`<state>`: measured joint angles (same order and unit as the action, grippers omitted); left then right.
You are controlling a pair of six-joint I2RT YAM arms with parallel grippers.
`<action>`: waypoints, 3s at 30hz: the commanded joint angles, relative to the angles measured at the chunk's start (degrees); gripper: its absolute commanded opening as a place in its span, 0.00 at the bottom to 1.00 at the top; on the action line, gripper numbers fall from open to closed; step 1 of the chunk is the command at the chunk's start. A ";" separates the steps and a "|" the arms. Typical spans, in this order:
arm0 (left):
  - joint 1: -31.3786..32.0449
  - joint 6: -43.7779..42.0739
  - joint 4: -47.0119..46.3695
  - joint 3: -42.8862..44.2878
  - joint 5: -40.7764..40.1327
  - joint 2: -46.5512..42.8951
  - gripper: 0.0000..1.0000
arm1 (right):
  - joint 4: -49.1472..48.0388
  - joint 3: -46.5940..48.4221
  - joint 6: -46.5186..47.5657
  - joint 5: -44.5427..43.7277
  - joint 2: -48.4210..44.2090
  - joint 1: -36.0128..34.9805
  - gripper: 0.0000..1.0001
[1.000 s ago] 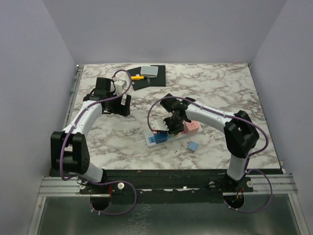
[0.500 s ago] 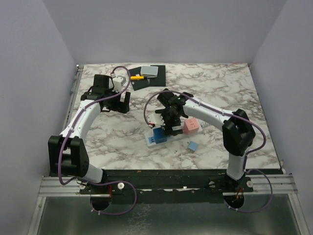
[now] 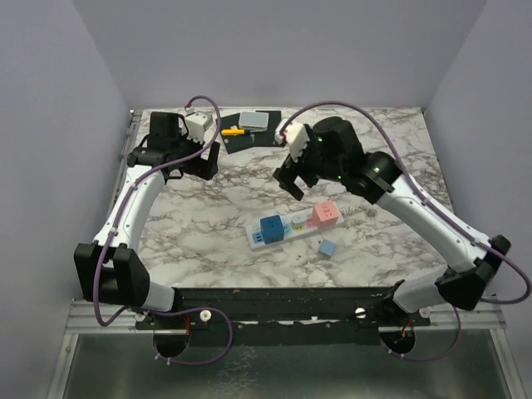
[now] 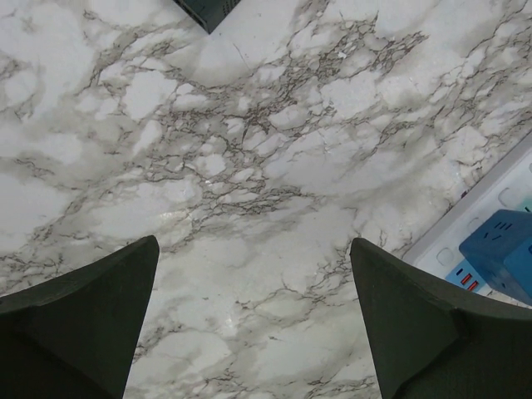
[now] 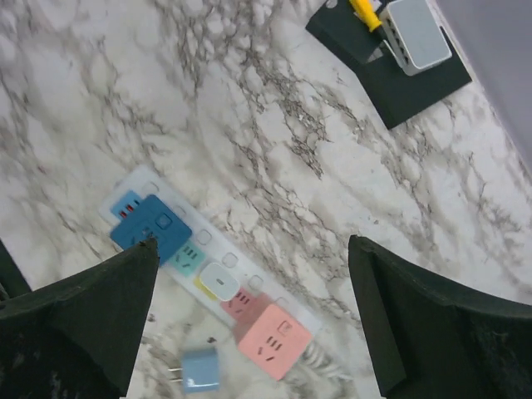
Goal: Insert the plug
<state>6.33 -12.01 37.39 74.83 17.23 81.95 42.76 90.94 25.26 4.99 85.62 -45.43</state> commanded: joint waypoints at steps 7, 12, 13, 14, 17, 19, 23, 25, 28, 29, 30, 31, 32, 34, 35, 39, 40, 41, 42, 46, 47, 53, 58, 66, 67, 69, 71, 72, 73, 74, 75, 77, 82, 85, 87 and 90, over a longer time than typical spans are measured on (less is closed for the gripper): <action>-0.41 -3.08 1.97 2.43 2.19 -4.05 0.99 | -1.93 -28.65 -51.24 -19.39 -20.66 -0.05 1.00; -0.38 -2.87 3.22 3.55 4.36 -4.22 0.99 | 0.53 -41.11 -65.72 -20.68 -26.90 -0.10 1.00; -0.42 -2.79 3.50 3.88 4.44 -4.18 0.99 | 0.46 -42.70 -67.81 -20.82 -27.02 -0.10 1.00; -0.41 -2.81 3.79 4.18 4.47 -4.13 0.99 | 0.18 -43.83 -69.10 -21.16 -26.82 -0.11 0.99; -0.37 -2.84 4.44 4.49 4.15 -4.24 0.99 | -1.25 -45.92 -72.24 -23.34 -25.42 -0.10 0.93; -0.39 -2.78 4.58 4.35 3.89 -4.63 0.99 | -3.08 -46.90 -73.79 -24.25 -24.17 -0.10 0.90; -0.36 -2.92 4.63 3.48 3.62 -5.17 0.99 | -5.75 -49.21 -77.19 -27.33 -21.86 -0.10 0.80; -0.40 -3.05 4.73 3.11 3.59 -5.31 0.99 | -8.01 -50.77 -78.46 -27.70 -21.33 -0.16 0.74; -0.39 -3.03 4.72 2.87 3.58 -5.29 0.99 | -10.87 -53.32 -80.89 -28.35 -20.40 -0.21 0.69; -0.37 -3.08 4.71 2.93 3.57 -5.23 0.99 | -11.34 -53.89 -82.00 -28.70 -19.82 -0.21 0.68; -0.37 -3.15 4.85 2.95 3.67 -5.17 0.99 | -11.83 -54.49 -82.72 -28.84 -19.27 -0.26 0.68; -0.35 -3.13 4.89 3.04 3.78 -5.15 0.99 | -12.52 -55.04 -83.14 -28.86 -18.72 -0.48 0.68; -0.36 -3.19 4.97 3.10 3.89 -5.16 0.99 | -13.13 -55.57 -83.67 -29.01 -18.17 -0.79 0.68; -0.42 -3.22 5.13 3.13 4.23 -5.14 0.99 | -14.28 -56.42 -84.69 -29.18 -17.08 -1.25 0.68; -0.37 -3.21 5.22 3.11 4.37 -5.14 0.99 | -15.12 -56.97 -84.99 -29.07 -16.63 -1.54 0.69; -0.41 -2.98 5.65 3.13 4.65 -5.14 0.99 | -16.01 -57.99 -87.87 -30.25 -14.39 -2.70 0.70; -0.40 -2.94 5.72 3.13 4.82 -5.18 0.99 | -16.16 -58.18 -88.53 -30.59 -14.00 -2.89 0.70; -0.37 -2.89 5.81 3.20 4.93 -5.14 0.99 | -16.56 -58.50 -88.88 -30.78 -13.68 -3.17 0.70; -0.38 -2.89 5.93 3.28 5.07 -5.18 0.99 | -16.91 -58.77 -89.15 -30.81 -13.40 -3.44 0.69; -0.44 -2.92 6.34 3.48 6.46 -5.63 0.99 | -18.16 -59.62 -89.94 -31.33 -12.57 -4.27 0.62; -0.37 -3.04 6.39 3.44 7.01 -5.77 0.99 | -18.44 -59.79 -90.02 -31.47 -12.51 -4.50 0.57; -0.29 -3.35 6.54 2.82 9.75 -6.67 0.99 | -17.61 -59.38 -90.16 -32.15 -14.02 -5.99 0.30; -0.22 -3.99 7.35 3.42 11.76 -7.65 0.99 | -13.73 -57.59 -90.66 -33.20 -18.03 -9.16 0.27; 0.55 -6.40 7.44 4.48 17.21 -11.58 0.99 | -11.25 -49.00 -91.16 -33.45 -25.75 -13.45 0.26; 0.67 -6.83 7.45 4.60 17.84 -12.01 0.99 | -11.74 -47.09 -90.70 -33.86 -25.59 -13.46 0.26; 0.78 -7.06 7.48 4.71 19.38 -12.74 0.99 | -13.76 -41.59 -89.17 -34.93 -24.36 -13.46 0.27; 0.93 -5.82 7.42 4.88 20.80 -13.21 0.99 | -17.04 -37.02 -87.33 -35.74 -22.45 -13.46 0.28; 1.03 -4.97 7.37 4.89 21.45 -13.29 0.99 | -18.86 -34.67 -86.45 -36.27 -21.29 -13.46 0.28; 1.11 -4.20 7.35 4.89 22.19 -13.44 0.99 | -20.71 -32.73 -86.00 -36.75 -20.23 -13.44 0.28; 1.28 -3.51 7.17 4.78 23.03 -13.55 0.99 | -22.67 -31.19 -85.69 -37.31 -19.14 -13.45 0.28; 1.46 -2.78 6.84 4.47 23.95 -13.76 0.99 | -24.96 -30.12 -85.71 -37.94 -18.43 -13.46 0.28; 1.87 -0.29 5.04 3.59 25.67 -14.36 0.99 | -31.30 -29.13 -85.45 -38.87 -17.18 -13.46 0.28; 3.95 9.05 -3.19 -0.03 28.78 -16.60 0.99 | -39.71 -26.61 -86.94 -40.75 -14.02 -13.45 0.27; 6.11 13.64 -8.19 -1.90 28.23 -18.36 0.99 | -43.64 -25.66 -88.35 -40.94 -12.58 -13.46 0.25; 7.44 16.12 -11.62 -3.63 27.09 -19.75 0.99 | -46.04 -25.12 -89.29 -40.96 -11.69 -13.46 0.25; 9.69 18.70 -15.47 -5.74 24.00 -21.24 0.99 | -47.91 -24.08 -91.67 -40.57 -10.34 -13.46 0.25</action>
<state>13.43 -0.51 30.68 71.64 42.85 63.46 2.07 63.99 -62.89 -32.82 73.84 -58.54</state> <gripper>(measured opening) 0.988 0.448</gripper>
